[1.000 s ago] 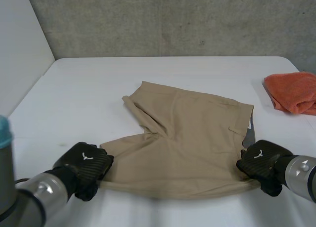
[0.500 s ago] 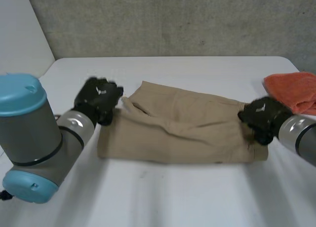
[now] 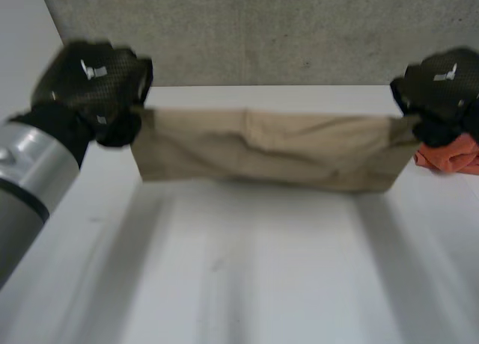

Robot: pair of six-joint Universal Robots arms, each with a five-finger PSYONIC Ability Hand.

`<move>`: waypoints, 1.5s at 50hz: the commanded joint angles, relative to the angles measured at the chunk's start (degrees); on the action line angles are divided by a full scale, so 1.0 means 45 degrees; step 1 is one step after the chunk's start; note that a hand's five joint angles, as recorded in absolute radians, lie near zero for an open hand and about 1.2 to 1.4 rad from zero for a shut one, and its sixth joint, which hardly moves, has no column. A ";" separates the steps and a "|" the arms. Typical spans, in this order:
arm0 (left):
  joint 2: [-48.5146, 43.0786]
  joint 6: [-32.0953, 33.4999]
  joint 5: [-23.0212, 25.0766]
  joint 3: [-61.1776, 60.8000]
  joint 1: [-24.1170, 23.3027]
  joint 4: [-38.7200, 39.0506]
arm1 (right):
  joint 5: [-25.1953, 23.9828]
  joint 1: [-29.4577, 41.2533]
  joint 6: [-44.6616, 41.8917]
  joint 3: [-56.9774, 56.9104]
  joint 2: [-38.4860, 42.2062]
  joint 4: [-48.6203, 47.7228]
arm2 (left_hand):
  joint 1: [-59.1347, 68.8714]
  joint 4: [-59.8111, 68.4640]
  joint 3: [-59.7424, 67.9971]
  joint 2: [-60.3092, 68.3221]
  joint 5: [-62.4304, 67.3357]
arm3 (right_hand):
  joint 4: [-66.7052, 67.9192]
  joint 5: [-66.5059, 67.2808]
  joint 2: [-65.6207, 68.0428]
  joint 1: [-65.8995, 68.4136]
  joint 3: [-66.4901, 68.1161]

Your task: Fold the laundry.

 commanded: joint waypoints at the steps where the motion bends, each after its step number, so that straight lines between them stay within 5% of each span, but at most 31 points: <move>1: 0.0630 0.0131 0.0013 -0.1357 -0.0097 -0.0889 | 0.0057 -0.0090 -0.1538 0.1203 -0.0044 0.1494 | 0.3443 0.2471 0.2590 0.2522 0.3210 | 0.2596 0.2861 0.2845 0.5183 0.2785; 8: 0.1841 0.0833 0.0130 -0.1885 -0.0273 -0.2685 | -0.0060 -0.0149 -0.3062 0.2024 -0.0512 0.3879 | 0.3443 0.2471 0.2590 0.2522 0.3210 | 0.2596 0.2861 0.2845 0.5183 0.2785; 14: 0.1648 0.0952 0.0306 -0.1710 -0.0273 -0.2415 | -0.0099 -0.0149 -0.3359 0.2182 -0.0592 0.3279 | 0.3443 0.2471 0.2590 0.2522 0.3210 | 0.2596 0.2861 0.2845 0.5183 0.2785; 26: -0.5433 0.0971 0.0385 0.1739 -0.0214 0.2271 | 0.0486 0.0046 -0.1680 0.0991 0.3683 -0.0413 | 0.3443 0.2471 0.2590 0.2522 0.3210 | 0.2596 0.2861 0.2845 0.5183 0.2785; 42: -1.4088 0.1127 -0.0553 1.1797 -0.0273 0.3113 | 0.3240 0.0827 -0.0449 -0.2407 0.7610 -0.5041 | 0.3443 0.2471 0.2590 0.2522 0.3210 | 0.2596 0.2861 0.2845 0.5183 0.2785; 53: -1.6886 0.1127 0.0031 1.4734 -0.0058 0.4575 | 0.3903 0.1121 -0.0389 -0.4203 1.0304 -0.7464 | 0.3443 0.2471 0.2590 0.2522 0.3210 | 0.2596 0.2861 0.2845 0.5183 0.2785; 57: -1.7181 0.0992 0.0150 1.4854 -0.0038 0.5415 | 0.4684 0.1121 -0.0428 -0.5180 1.1243 -0.7836 | 0.2079 0.1106 0.1225 0.1157 0.1845 | 0.0944 0.1209 0.1193 0.3531 0.1133; 58: -1.7162 0.0971 0.0150 1.4776 -0.0058 0.5515 | 0.4821 0.1121 -0.0409 -0.5356 1.1380 -0.7836 | -0.1339 -0.2312 -0.2193 -0.2261 -0.1573 | -0.2959 -0.2693 -0.2709 -0.0372 -0.2769; 59: -1.7142 0.0952 0.0150 1.4717 -0.0058 0.5574 | 0.5132 0.1121 -0.0370 -0.5531 1.1459 -0.7817 | -0.5444 -0.6417 -0.6298 -0.6366 -0.5678 | -1.0473 -1.0208 -1.0224 -0.7886 -1.0284; 60: -1.7123 0.0952 0.0150 1.4639 -0.0077 0.5594 | 0.5251 0.1121 -0.0293 -0.5553 1.1440 -0.7778 | -0.9334 -1.0306 -1.0187 -1.0256 -0.9567 | -1.2960 -1.2695 -1.2710 -1.0373 -1.2771; 61: -1.7007 0.0952 0.0150 1.4387 -0.0174 0.5633 | 0.5291 0.1121 -0.0234 -0.5533 1.1382 -0.7759 | -1.2112 -1.3085 -1.2966 -1.3034 -1.2346 | -1.2960 -1.2695 -1.2710 -1.0373 -1.2771; 69: -1.3689 0.0893 0.0189 1.0600 -0.0351 0.5906 | 0.4901 0.0965 0.1191 -0.3427 0.8143 -0.7641 | -1.2112 -1.3085 -1.2966 -1.3034 -1.2346 | -1.2960 -1.2695 -1.2710 -1.0373 -1.2771; 75: -1.0721 0.0698 0.0130 0.6852 -0.0292 0.6004 | 0.3380 0.0984 0.1603 -0.0751 0.5075 -0.6258 | -1.2102 -1.3075 -1.2956 -1.3024 -1.2335 | -1.2960 -1.2695 -1.2710 -1.0373 -1.2771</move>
